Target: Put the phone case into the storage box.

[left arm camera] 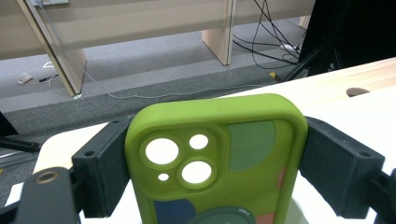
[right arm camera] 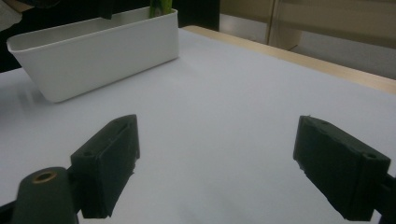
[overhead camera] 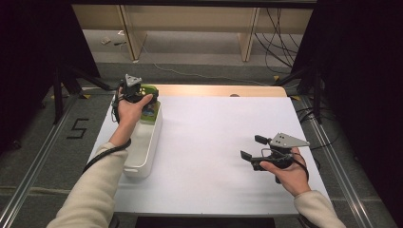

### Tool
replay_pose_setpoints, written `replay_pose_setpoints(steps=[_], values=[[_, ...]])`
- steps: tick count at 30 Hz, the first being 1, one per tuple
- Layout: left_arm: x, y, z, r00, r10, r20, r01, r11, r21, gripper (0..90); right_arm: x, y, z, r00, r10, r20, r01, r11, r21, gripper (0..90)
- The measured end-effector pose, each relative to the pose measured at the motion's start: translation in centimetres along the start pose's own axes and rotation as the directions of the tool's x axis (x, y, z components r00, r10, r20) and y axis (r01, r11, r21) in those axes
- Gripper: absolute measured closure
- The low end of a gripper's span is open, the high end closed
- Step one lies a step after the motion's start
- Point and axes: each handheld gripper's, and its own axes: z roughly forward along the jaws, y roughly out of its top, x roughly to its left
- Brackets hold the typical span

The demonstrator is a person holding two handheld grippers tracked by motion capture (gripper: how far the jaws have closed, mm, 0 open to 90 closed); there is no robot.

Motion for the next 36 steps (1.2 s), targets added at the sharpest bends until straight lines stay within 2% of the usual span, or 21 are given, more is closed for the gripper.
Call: replay_pose_setpoints(steps=[36], values=[[0.15,-0.51,0.78,0.9999,-0.009,0.006,0.009,0.9996,0.026,15.4,0.01,0.01,0.00,1.0000,-0.001,-0.001,0.001,1.0000,-0.001,15.6]])
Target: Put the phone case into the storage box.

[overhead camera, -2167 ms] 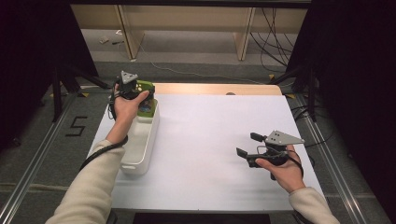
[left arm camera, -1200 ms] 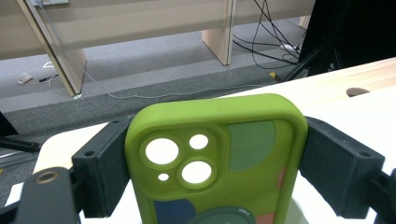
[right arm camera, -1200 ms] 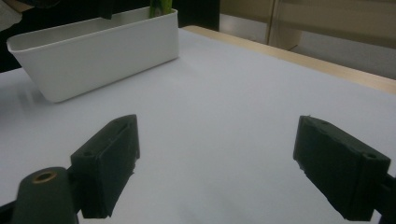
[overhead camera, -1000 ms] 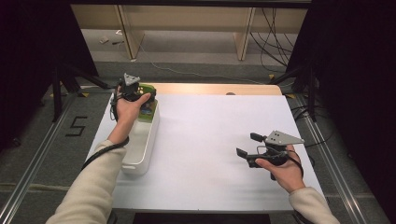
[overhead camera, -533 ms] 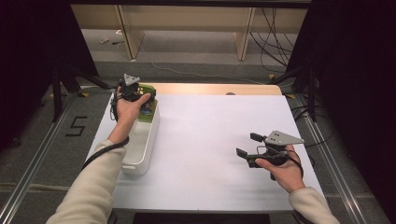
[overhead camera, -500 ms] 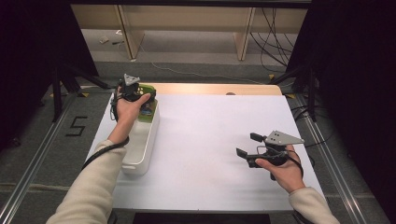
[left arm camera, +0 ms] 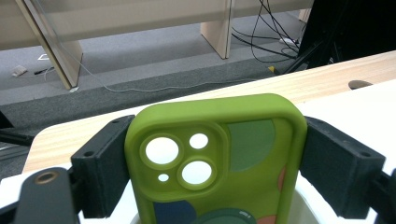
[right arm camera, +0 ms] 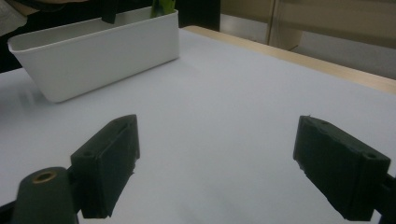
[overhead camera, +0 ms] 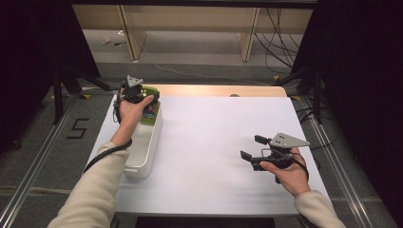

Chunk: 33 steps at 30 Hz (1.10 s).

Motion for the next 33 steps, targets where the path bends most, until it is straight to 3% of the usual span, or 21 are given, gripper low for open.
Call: replay_pose_setpoints(steps=[33], values=[[0.09,-0.27,0.39,0.9999,-0.013,0.005,0.013,0.9998,0.016,15.0,-0.01,0.00,-0.04,1.0000,0.001,0.001,-0.001,1.0000,0.001,15.6]])
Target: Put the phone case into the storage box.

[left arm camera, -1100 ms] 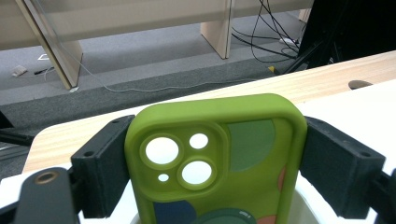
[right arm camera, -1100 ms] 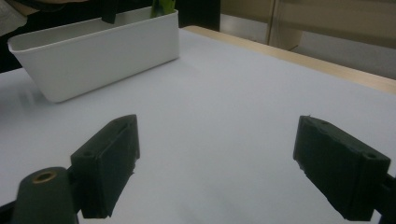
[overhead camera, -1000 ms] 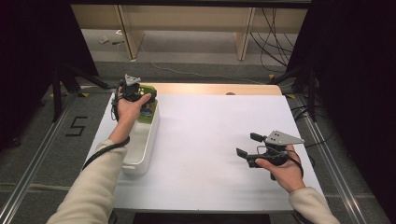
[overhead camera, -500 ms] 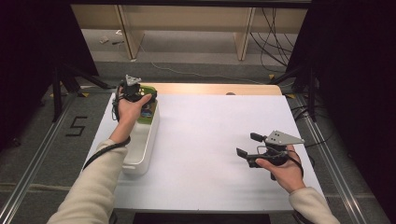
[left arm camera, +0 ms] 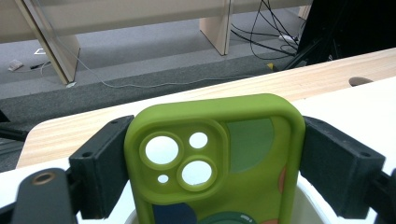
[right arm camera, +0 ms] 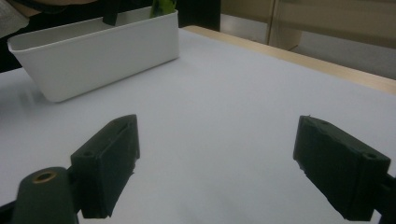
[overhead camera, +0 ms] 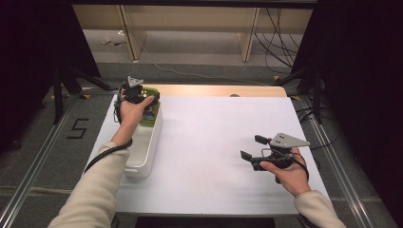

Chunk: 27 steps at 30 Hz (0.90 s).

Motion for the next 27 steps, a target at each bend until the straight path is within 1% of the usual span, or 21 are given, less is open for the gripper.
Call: replay_pose_setpoints(steps=[15,27], values=[[0.11,-0.10,0.26,0.9999,-0.003,0.011,0.003,0.9999,0.014,14.6,0.00,0.03,-0.05,1.0000,-0.001,0.001,0.001,1.0000,-0.001,15.6],[0.16,-0.13,0.43,1.0000,0.004,0.006,-0.004,0.9998,0.019,14.2,0.00,0.03,-0.06,1.0000,-0.001,0.001,0.001,1.0000,-0.001,15.7]])
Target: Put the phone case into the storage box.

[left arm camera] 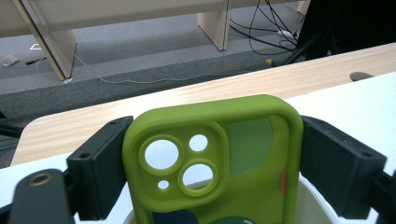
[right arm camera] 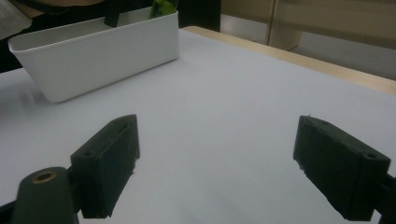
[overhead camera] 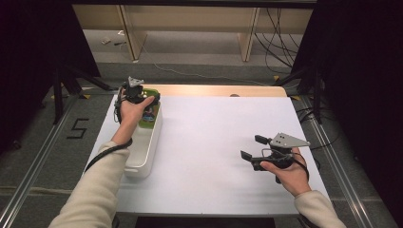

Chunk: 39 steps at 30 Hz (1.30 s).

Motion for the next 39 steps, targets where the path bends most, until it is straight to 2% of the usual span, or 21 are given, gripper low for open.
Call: replay_pose_setpoints(steps=[6,20,36,39], values=[[0.1,0.0,0.1,1.0000,0.002,-0.005,-0.002,1.0000,0.004,12.8,0.0,0.0,0.0,1.0000,-0.001,0.000,0.001,1.0000,0.002,15.6],[0.0,0.3,0.0,0.9999,0.004,-0.013,-0.004,1.0000,0.002,0.0,0.0,0.0,0.0,1.0000,-0.001,-0.007,0.001,1.0000,0.003,15.7],[-0.2,1.1,-1.2,0.9997,0.003,-0.024,-0.003,0.9996,-0.026,0.0,0.0,0.0,0.0,1.0000,-0.001,-0.005,0.001,1.0000,0.004,15.6],[-0.3,1.2,-1.7,0.9997,-0.011,-0.021,0.010,0.9994,-0.032,0.0,0.0,0.0,0.0,1.0000,0.001,-0.006,-0.001,1.0000,0.002,15.6]])
